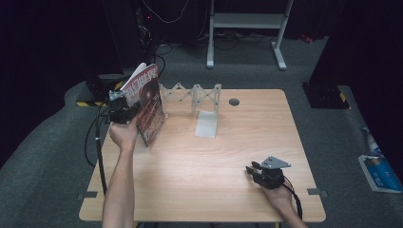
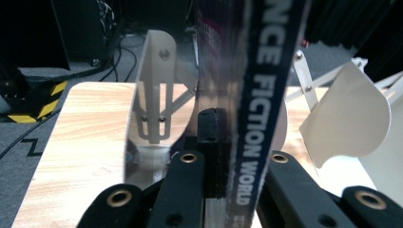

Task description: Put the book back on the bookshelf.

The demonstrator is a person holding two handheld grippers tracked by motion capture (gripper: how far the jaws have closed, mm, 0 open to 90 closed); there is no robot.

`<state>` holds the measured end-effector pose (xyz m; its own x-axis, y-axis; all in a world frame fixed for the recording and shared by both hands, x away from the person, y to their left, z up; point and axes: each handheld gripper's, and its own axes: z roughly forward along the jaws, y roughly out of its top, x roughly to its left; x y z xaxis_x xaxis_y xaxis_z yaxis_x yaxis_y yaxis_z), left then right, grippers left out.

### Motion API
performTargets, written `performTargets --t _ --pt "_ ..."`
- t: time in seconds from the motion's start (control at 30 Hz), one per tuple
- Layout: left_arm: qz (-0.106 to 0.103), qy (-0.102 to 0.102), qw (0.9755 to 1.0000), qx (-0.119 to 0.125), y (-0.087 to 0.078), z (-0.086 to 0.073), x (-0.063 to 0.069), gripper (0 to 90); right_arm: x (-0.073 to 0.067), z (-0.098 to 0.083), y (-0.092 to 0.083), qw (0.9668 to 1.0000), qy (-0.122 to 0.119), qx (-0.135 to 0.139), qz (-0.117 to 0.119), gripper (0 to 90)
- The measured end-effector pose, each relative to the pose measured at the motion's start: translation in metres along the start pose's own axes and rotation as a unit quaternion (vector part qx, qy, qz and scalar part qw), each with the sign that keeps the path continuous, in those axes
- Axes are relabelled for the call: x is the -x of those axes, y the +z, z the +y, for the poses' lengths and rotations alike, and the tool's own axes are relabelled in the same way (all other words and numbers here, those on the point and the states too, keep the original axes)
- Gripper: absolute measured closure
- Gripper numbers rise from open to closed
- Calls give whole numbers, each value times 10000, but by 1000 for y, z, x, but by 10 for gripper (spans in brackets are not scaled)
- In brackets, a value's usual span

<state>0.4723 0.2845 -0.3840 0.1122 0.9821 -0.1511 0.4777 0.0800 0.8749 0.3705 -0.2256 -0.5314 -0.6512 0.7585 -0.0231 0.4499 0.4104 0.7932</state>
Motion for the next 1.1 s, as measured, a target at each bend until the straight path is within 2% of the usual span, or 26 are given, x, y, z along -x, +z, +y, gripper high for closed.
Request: performTargets --t 0.13,0.47,0.57,0.73,0.83,0.9,1.0,1.1 --pt "124 -111 9998 145 -1 -4 -5 840 0 0 0 10000 3 1 -2 640" --pt "28 -389 9981 486 4 -18 -8 838 0 0 0 10000 0 -1 -6 640" --pt "30 -278 9985 470 6 -21 -5 835 0 0 0 10000 0 -1 -7 640" --pt "103 -219 9990 389 7 -21 -3 827 0 0 0 10000 -1 -2 -11 639" --pt "147 -137 9995 250 8 -20 -5 813 0 0 0 10000 -2 -2 -9 640" --pt "239 -4 9997 109 8 -18 -6 792 0 0 0 10000 -4 -1 -8 639" --pt "292 24 9996 16 8 -17 -8 785 0 0 0 10000 -2 -1 -6 639" --pt "383 -35 9992 -80 9 -17 -10 780 0 0 0 10000 -2 -1 -6 639"
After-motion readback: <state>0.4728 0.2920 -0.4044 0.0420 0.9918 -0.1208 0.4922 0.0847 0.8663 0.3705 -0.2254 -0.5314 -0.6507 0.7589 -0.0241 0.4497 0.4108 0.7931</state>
